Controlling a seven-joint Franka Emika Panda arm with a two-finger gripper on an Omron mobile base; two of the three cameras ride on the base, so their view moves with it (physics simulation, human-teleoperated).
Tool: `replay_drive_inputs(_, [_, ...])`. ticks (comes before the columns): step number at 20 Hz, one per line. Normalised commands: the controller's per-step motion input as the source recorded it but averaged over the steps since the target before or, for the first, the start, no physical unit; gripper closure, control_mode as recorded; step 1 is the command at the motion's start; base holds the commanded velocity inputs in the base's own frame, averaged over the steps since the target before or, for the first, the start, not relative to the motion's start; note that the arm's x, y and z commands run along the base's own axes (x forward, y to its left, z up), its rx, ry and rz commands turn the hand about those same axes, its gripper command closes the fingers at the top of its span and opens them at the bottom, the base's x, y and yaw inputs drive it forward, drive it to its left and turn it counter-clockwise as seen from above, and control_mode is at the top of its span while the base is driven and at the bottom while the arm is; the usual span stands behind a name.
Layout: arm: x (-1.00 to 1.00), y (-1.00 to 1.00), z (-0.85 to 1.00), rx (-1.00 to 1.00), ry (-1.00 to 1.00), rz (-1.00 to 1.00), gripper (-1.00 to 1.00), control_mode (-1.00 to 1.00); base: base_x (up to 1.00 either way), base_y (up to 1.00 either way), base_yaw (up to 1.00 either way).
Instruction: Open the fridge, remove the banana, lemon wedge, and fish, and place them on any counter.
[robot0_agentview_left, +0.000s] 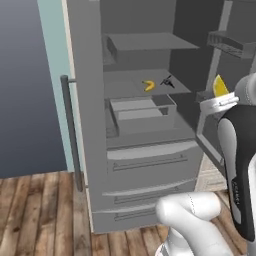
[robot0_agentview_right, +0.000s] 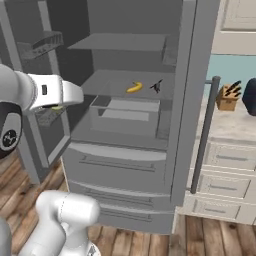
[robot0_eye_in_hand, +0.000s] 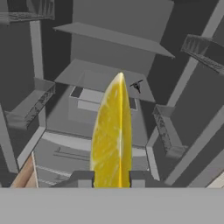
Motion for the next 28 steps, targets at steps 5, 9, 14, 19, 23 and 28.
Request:
replay_drive_inputs(5, [0.00, 0.00, 0.00, 0.00, 0.00, 0.00, 1.00, 1.00, -0.30, -0.48, -0.08])
replay_drive_inputs(9, [0.00, 0.00, 0.00, 0.00, 0.00, 0.00, 1.00, 1.00, -0.03, -0.72, -0.10])
replay_drive_inputs(14, [0.00, 0.00, 0.00, 0.00, 0.00, 0.00, 1.00, 1.00, 0.00, -0.93, -0.08])
replay_drive_inputs(19, [0.00, 0.00, 0.00, 0.00, 0.00, 0.00, 1.00, 1.00, 0.00, -0.89, -0.06])
replay_drive_inputs(23, [0.00, 0.00, 0.00, 0.00, 0.00, 0.00, 1.00, 1.00, 0.15, -0.87, -0.03])
replay_drive_inputs(28, [0.00, 0.00, 0.00, 0.00, 0.00, 0.00, 1.00, 1.00, 0.43, -0.74, 0.00])
